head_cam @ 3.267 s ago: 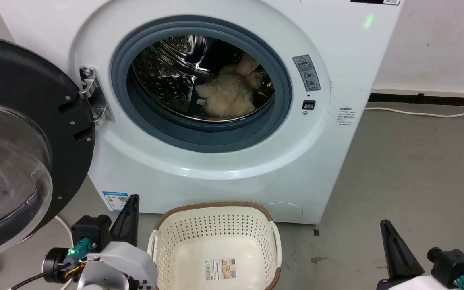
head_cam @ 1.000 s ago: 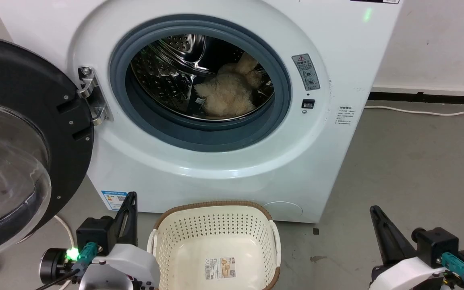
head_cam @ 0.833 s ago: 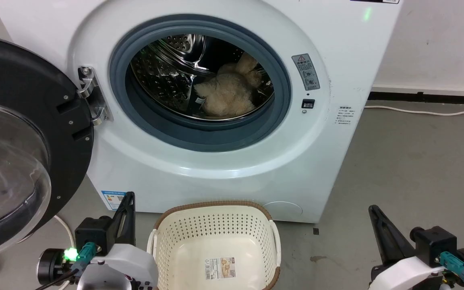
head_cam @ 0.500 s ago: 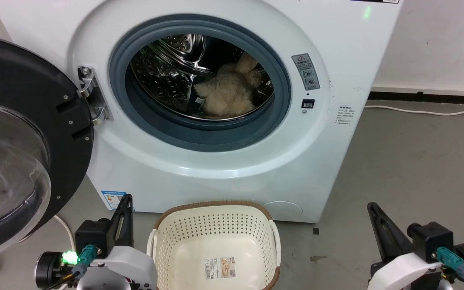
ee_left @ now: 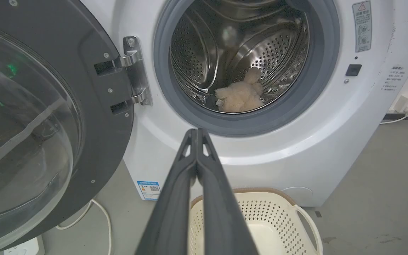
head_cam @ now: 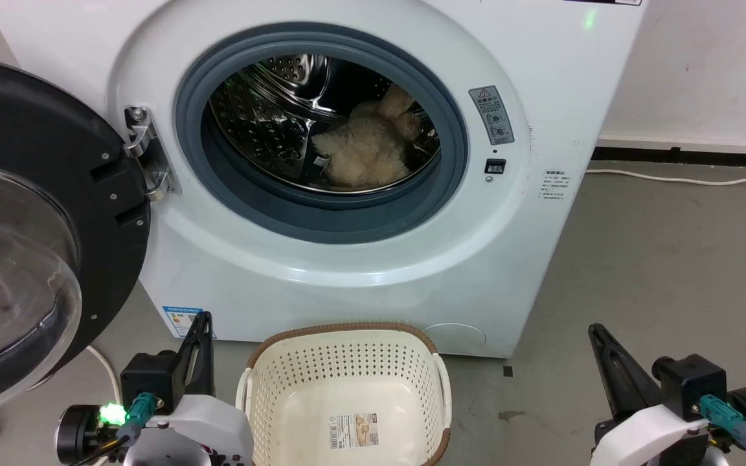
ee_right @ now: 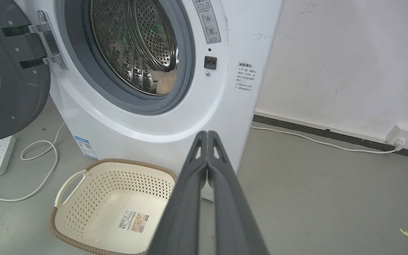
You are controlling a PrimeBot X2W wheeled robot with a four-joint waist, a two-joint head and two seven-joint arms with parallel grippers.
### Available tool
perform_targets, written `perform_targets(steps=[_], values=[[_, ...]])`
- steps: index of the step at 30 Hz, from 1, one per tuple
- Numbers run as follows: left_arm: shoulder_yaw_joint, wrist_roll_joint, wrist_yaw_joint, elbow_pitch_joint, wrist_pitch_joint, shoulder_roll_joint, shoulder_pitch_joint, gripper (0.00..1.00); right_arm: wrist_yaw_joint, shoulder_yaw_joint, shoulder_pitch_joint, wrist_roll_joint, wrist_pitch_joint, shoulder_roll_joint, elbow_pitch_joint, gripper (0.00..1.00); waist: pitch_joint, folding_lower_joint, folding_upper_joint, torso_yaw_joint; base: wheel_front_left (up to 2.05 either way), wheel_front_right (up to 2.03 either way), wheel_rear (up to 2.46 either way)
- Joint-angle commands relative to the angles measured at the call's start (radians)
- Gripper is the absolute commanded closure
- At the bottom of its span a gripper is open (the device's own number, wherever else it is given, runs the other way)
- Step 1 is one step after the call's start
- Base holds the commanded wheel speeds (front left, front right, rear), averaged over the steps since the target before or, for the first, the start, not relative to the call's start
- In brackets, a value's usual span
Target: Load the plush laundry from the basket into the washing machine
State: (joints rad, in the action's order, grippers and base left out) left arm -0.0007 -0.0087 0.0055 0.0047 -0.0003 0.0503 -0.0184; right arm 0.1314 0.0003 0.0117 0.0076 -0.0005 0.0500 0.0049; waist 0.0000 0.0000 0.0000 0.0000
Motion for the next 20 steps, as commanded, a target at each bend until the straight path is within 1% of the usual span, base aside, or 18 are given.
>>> perform_targets(steps=[1,20], values=[[0.001,0.009,-0.005,-0.005,0.0,0.0,0.018,1.0,-0.001,0.0,-0.012,-0.008,0.0,0.0,-0.005,1.0,0.0,0.0,0.0,0.0,0.0,0.0,0.0],[0.001,0.009,-0.005,-0.005,0.0,0.0,0.018,1.0,-0.001,0.0,-0.012,-0.008,0.0,0.0,-0.005,1.0,0.0,0.0,0.0,0.0,0.0,0.0,0.0]])
